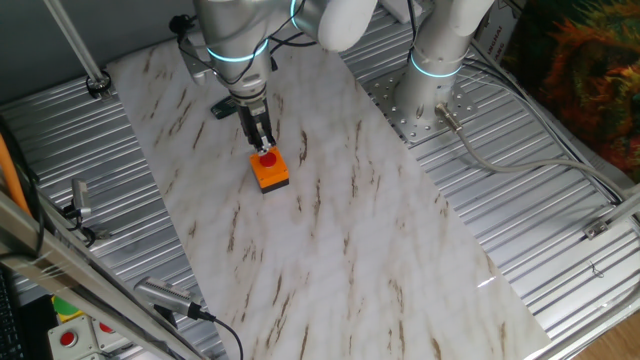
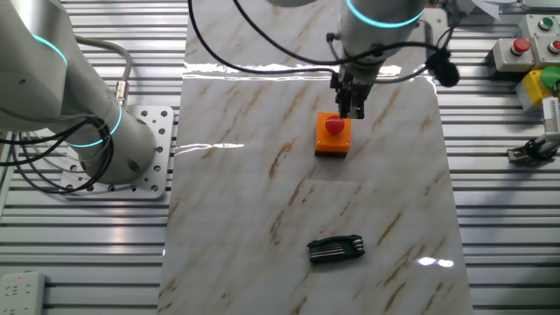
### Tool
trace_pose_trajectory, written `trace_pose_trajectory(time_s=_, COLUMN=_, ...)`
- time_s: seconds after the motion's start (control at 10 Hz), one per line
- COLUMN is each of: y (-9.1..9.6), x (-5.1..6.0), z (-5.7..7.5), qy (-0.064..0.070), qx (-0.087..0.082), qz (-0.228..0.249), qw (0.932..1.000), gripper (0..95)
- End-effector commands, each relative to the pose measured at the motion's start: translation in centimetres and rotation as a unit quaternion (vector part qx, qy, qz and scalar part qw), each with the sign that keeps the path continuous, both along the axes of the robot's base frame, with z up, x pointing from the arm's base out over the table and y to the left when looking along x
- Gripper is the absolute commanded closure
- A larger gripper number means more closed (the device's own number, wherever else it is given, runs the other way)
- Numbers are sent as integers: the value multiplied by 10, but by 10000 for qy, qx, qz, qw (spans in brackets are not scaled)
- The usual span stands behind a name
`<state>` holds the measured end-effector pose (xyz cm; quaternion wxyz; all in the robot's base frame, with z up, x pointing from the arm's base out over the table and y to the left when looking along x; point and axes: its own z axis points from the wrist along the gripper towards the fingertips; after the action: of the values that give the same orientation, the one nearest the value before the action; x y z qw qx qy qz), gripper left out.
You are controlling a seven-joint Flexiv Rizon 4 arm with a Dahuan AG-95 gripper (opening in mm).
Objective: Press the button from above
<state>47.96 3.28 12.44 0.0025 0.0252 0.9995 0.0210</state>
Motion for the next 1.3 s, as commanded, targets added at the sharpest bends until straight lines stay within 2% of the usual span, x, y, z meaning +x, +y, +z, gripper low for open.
trace_pose_trajectory(time_s=0.1, y=3, x=-3, z=-3, qy=14, qx=-6, qz=8, qw=10000, gripper=950)
trace_pose_trajectory(time_s=0.9, y=-3, x=-11, z=-19, qy=-26, qx=0, qz=72, qw=10000, gripper=950)
trace_pose_trajectory(time_s=1.3, y=-6, x=-16, z=-30, qy=-92, qx=-7, qz=102, qw=9999, gripper=950)
